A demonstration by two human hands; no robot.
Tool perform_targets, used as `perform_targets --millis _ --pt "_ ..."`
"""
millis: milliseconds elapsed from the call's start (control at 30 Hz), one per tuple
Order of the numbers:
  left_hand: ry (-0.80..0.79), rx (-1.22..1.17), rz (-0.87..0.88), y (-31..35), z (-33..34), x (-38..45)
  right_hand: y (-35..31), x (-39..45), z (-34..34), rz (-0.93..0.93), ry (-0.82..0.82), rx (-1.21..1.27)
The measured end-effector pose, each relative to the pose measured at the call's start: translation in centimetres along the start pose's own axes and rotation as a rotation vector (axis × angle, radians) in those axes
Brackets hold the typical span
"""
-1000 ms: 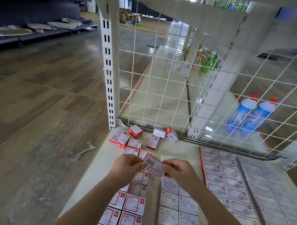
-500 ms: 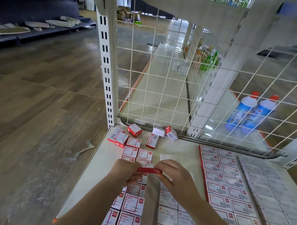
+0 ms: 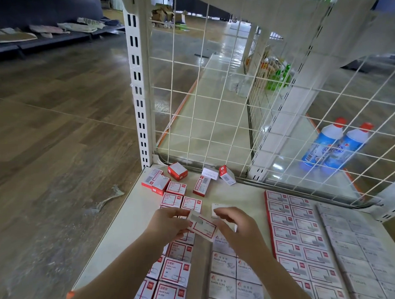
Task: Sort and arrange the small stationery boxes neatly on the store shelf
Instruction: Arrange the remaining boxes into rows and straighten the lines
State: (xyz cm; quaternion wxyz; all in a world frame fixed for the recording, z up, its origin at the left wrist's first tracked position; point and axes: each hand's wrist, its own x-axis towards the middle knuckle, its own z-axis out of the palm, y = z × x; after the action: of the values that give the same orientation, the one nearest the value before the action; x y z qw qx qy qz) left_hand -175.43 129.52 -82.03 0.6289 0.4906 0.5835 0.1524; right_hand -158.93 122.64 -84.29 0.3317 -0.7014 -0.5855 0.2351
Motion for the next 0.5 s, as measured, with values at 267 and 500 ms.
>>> perform_targets --millis 267,500 --pt "-0.015 0.122 0.123 -0.3 0.5 -0.3 -0.9 0.8 0.1 0.19 -0.235 0.308" --pt "-0.116 -0.007 -0.026 -0.7 1.5 0.4 -0.9 0.8 0.5 0.253 -0.051 0.37"
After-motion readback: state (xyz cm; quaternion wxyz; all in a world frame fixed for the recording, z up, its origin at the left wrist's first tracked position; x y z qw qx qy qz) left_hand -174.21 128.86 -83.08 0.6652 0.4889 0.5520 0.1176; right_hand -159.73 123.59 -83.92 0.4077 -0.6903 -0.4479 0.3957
